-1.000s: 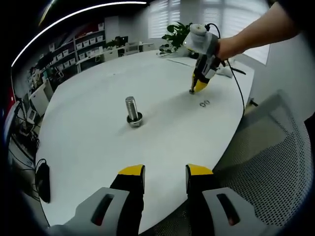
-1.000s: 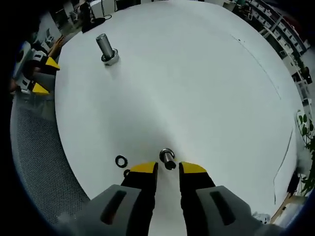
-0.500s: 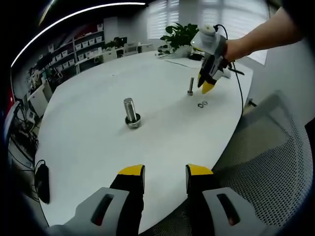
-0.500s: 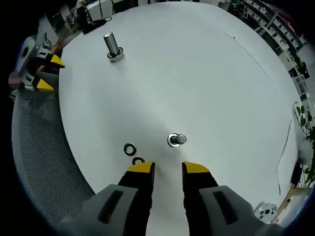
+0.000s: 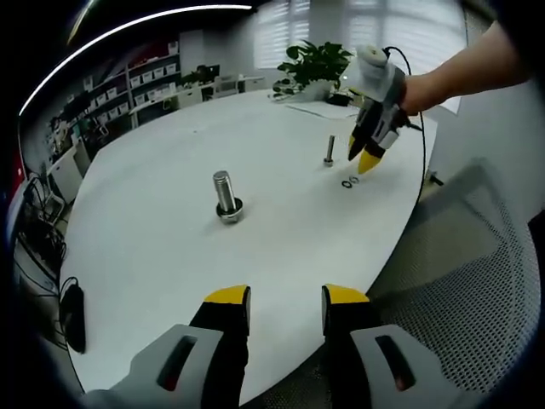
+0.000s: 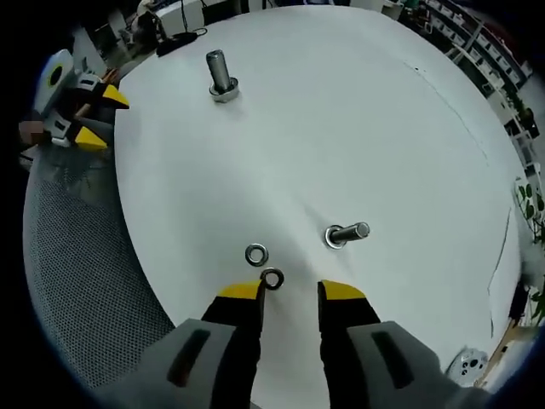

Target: Place the washer onto the threaded stud by aligning its center hole with the stud, sliding it down to the base, and recovering from edge contact or off-axis alignment until the washer reaches the visible bottom stop.

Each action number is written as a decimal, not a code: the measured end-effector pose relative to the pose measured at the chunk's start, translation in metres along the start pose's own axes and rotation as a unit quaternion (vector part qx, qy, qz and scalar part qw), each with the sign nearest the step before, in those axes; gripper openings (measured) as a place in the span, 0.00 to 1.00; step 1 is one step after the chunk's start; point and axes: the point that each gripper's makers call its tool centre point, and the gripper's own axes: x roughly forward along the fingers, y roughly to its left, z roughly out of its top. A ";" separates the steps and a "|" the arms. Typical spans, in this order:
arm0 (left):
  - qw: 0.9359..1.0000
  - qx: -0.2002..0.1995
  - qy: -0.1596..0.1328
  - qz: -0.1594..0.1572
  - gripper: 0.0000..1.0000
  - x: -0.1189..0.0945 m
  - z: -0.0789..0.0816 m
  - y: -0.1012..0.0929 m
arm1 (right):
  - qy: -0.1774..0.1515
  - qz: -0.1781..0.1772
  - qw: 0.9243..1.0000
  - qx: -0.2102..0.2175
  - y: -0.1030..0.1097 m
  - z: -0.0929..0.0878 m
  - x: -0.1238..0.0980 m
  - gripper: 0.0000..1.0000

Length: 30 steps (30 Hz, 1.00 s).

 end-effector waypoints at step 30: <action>1.000 -0.002 -0.003 0.005 0.32 0.000 0.001 0.002 | 0.019 0.016 1.000 0.018 0.011 -0.006 0.016 0.24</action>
